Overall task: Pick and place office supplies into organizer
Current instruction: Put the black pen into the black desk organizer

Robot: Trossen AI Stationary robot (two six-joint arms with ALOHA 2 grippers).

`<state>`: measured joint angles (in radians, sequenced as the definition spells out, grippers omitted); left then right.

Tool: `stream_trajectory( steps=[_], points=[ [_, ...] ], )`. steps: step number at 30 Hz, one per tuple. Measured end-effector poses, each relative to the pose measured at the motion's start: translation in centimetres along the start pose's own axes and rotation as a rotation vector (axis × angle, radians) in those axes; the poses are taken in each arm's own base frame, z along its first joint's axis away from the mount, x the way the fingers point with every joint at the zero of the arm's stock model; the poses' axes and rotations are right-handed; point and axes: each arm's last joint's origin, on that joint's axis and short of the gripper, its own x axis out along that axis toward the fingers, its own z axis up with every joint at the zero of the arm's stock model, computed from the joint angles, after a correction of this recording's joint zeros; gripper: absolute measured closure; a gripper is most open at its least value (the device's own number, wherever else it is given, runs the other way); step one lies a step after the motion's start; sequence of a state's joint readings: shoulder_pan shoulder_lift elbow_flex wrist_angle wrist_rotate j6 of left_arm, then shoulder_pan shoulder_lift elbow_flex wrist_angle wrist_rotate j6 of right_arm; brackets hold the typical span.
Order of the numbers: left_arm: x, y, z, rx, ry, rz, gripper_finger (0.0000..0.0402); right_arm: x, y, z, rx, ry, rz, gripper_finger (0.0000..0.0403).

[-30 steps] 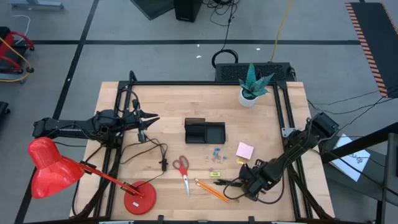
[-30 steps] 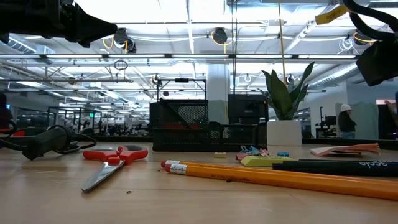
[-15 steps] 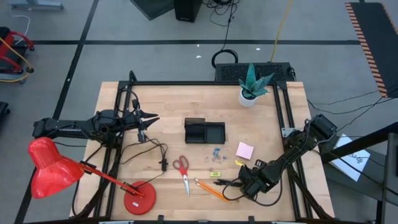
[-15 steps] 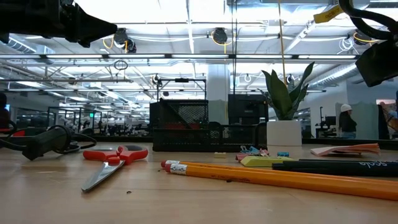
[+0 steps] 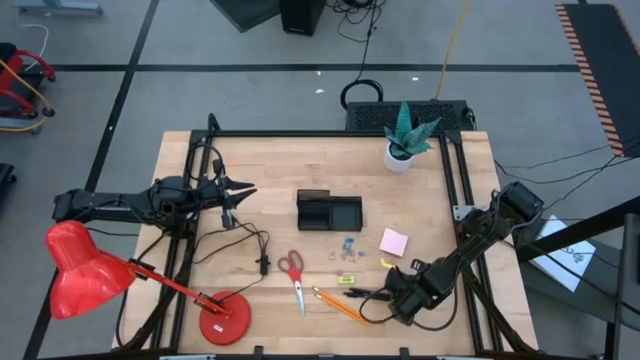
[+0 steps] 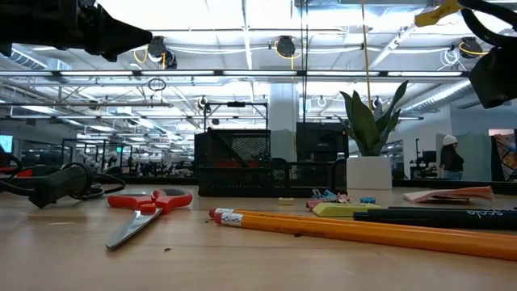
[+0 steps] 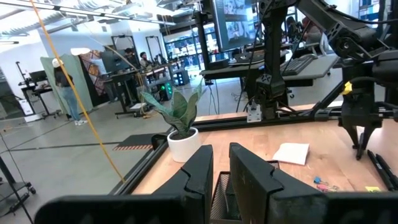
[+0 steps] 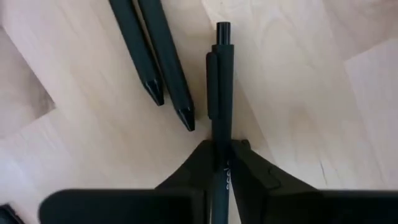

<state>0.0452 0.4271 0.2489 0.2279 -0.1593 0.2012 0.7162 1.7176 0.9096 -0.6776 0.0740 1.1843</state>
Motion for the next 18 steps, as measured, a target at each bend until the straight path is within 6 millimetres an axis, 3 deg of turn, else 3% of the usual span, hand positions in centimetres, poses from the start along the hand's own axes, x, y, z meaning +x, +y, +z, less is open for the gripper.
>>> stream_trajectory(
  steps=[6,18],
  points=[
    [0.0,0.0,0.0,0.0,0.0,0.0,0.0339,-2.2,-1.3,0.8,-0.019,-0.168,-0.025,0.0385],
    [0.0,0.0,0.0,0.0,0.0,0.0,0.0339,-7.8,-3.4,4.7,-0.101,-0.542,0.1,0.0376]
  ],
)
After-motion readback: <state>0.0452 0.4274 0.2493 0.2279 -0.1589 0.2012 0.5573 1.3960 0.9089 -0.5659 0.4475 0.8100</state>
